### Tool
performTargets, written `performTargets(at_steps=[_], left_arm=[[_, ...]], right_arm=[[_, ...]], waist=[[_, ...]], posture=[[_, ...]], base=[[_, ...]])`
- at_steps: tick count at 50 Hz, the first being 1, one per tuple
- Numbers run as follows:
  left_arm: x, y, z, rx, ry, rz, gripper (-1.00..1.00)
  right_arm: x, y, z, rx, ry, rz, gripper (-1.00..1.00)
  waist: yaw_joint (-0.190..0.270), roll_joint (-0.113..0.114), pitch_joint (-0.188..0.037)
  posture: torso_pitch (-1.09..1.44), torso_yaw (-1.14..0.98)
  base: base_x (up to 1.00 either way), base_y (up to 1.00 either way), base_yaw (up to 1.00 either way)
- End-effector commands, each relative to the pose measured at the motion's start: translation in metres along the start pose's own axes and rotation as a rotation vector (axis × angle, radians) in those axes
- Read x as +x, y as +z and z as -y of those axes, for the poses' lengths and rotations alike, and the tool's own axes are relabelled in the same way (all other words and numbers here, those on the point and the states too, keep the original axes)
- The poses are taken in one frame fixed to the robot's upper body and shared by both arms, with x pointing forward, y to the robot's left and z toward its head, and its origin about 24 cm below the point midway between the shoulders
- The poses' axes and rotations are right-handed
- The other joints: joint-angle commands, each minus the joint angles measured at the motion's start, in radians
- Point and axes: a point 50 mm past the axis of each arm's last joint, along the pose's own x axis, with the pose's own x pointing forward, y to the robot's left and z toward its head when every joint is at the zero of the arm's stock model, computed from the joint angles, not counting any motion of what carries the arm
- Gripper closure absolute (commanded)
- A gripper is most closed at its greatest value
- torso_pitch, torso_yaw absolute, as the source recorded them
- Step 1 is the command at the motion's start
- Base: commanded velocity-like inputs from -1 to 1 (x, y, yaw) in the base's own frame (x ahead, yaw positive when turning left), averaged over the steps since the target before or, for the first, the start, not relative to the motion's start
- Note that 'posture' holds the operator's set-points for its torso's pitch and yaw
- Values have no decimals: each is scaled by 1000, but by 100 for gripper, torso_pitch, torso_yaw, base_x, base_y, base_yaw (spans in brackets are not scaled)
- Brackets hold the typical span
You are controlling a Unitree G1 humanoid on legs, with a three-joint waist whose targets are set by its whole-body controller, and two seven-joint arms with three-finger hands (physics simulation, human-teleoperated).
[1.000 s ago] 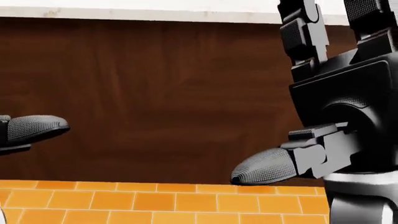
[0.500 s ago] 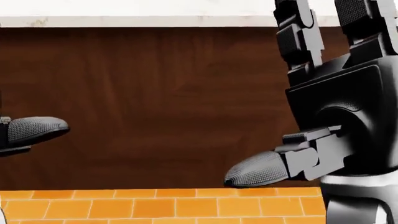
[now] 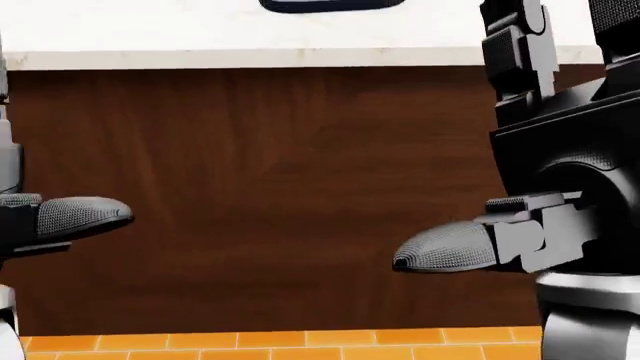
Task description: Open the stand mixer head.
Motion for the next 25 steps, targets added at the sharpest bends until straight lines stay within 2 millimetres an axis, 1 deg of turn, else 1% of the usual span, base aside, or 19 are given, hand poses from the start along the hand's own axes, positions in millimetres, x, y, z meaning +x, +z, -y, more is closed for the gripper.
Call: performTargets(at_steps=[1, 2, 3, 4, 5, 7, 9, 10, 12, 13, 15, 16, 17, 19, 21, 22, 23, 24, 25], left_arm=[[3, 17, 6, -1, -34, 104, -100], [2, 17, 5, -1, -35, 103, -100], [2, 17, 5, 0, -34, 103, -100], [3, 17, 5, 0, -33, 103, -100], [3, 17, 5, -1, -32, 104, -100], [3, 17, 5, -1, -34, 103, -100], [3, 18, 5, -1, -32, 104, -100], [2, 18, 5, 0, -33, 104, -100], [3, 18, 5, -1, -34, 106, -100], [3, 18, 5, -1, -33, 106, -100], [3, 17, 5, -2, -34, 104, -100], [3, 17, 5, -2, -34, 104, -100], [3, 17, 5, -2, -33, 104, -100], [3, 16, 4, -1, -32, 103, -100], [3, 16, 4, 0, -30, 104, -100], [3, 16, 4, 0, -29, 103, -100], [2, 16, 4, 0, -31, 103, -100], [2, 16, 4, -1, -30, 102, -100], [2, 17, 4, 0, -31, 103, -100]], right_arm=[[3, 11, -11, -6, 57, 71, -100], [2, 11, -11, 4, 58, 74, -100], [2, 11, -11, 10, 56, 75, -100], [3, 12, -11, 17, 59, 76, -100], [3, 14, -10, 32, 58, 88, -100], [3, 12, -12, 14, 67, 76, -100], [3, 11, -11, 0, 60, 70, -100], [3, 11, -11, 2, 60, 71, -100], [4, 13, -10, 35, 54, 75, -100], [4, 13, -10, 31, 54, 78, -100], [4, 11, -11, 13, 61, 75, -100], [4, 10, -10, -1, 51, 73, -100], [5, 9, -10, -12, 54, 73, -100], [5, 10, -10, 3, 53, 74, -100], [4, 11, -11, 16, 60, 74, -100], [5, 10, -9, 2, 45, 73, -100], [5, 9, -8, -7, 42, 66, -100], [4, 9, -8, -6, 40, 69, -100], [4, 10, -9, -10, 43, 71, -100]], waist=[[9, -11, -3], [2, -11, -59], [2, 0, -80], [4, 4, -74], [5, 1, -106], [2, 7, -5], [12, 5, -26], [-2, 7, -77], [20, -17, -107], [20, -16, -31], [40, -11, -52], [35, -14, -43], [24, -37, -92], [22, -117, -99], [31, -122, -74], [19, -105, -84], [5, -65, -35], [13, -56, -14], [18, -73, -59]], posture=[[0, 0], [0, 0], [0, 0], [0, 0], [0, 0], [0, 0], [0, 0], [0, 0], [0, 0], [0, 0], [0, 0], [0, 0], [0, 0], [0, 0], [0, 0], [0, 0], [0, 0], [0, 0], [0, 0]], base=[[0, 0, 0], [0, 0, 0], [0, 0, 0], [0, 0, 0], [57, -11, 0], [100, -18, 0], [43, -1, 0], [0, 0, 0], [50, -17, 0], [100, -34, 0], [100, -34, 0], [0, 0, 0], [0, 0, 0], [0, 0, 0], [3, 0, 0], [100, -38, 0], [100, -25, 0], [18, 0, 0], [0, 0, 0]])
